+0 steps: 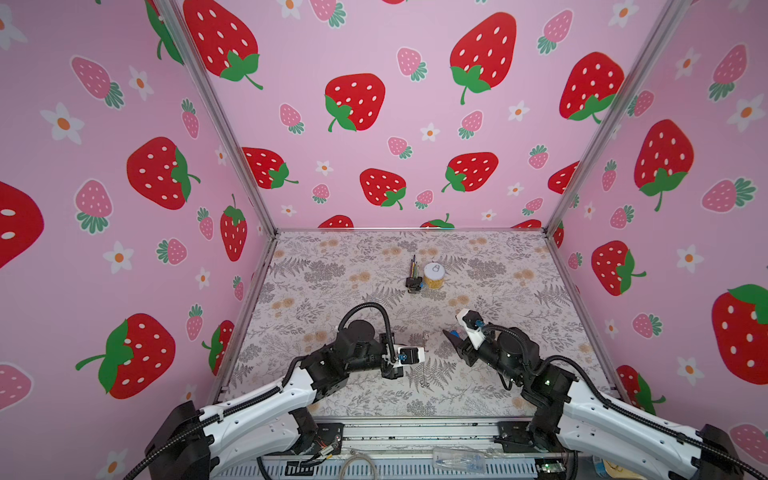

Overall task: Put the keys on the keyring
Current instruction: 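Release the plate with the right gripper and move it toward the blue key tag, then lower the right gripper over the key beside the blue tag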

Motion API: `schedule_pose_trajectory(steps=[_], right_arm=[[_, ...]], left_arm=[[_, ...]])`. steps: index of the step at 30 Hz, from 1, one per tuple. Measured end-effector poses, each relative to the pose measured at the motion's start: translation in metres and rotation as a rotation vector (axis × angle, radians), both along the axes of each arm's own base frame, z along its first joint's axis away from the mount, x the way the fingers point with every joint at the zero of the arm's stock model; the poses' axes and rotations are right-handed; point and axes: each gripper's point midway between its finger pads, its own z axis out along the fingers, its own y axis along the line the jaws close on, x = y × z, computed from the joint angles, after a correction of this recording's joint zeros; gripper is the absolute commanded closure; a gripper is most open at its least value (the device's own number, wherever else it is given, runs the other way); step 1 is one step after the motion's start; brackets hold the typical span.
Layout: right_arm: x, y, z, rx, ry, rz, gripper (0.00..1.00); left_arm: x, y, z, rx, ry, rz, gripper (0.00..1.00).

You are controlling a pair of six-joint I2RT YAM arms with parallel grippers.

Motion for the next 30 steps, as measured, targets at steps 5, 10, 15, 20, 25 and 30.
schedule_pose_trajectory(steps=[5, 10, 15, 20, 25, 30], right_arm=[[0.029, -0.031, -0.033, 0.029, 0.162, -0.239, 0.48], [0.041, -0.048, -0.08, -0.049, 0.32, -0.367, 0.52], [0.049, -0.05, -0.109, -0.157, 0.432, -0.426, 0.58], [0.062, -0.034, -0.12, -0.211, 0.497, -0.433, 0.59], [0.068, -0.018, -0.144, -0.274, 0.572, -0.414, 0.49], [0.063, -0.015, -0.163, -0.325, 0.626, -0.397, 0.43]], left_arm=[[0.002, 0.002, -0.003, 0.013, 0.002, 0.017, 1.0], [0.001, 0.003, -0.006, 0.026, 0.01, 0.016, 1.0], [0.001, 0.003, -0.007, 0.028, 0.009, 0.016, 1.0], [0.001, 0.003, -0.008, 0.032, 0.01, 0.014, 1.0], [0.001, 0.003, -0.011, 0.04, 0.017, 0.012, 1.0], [0.0, 0.003, -0.011, 0.04, 0.018, 0.011, 1.0]])
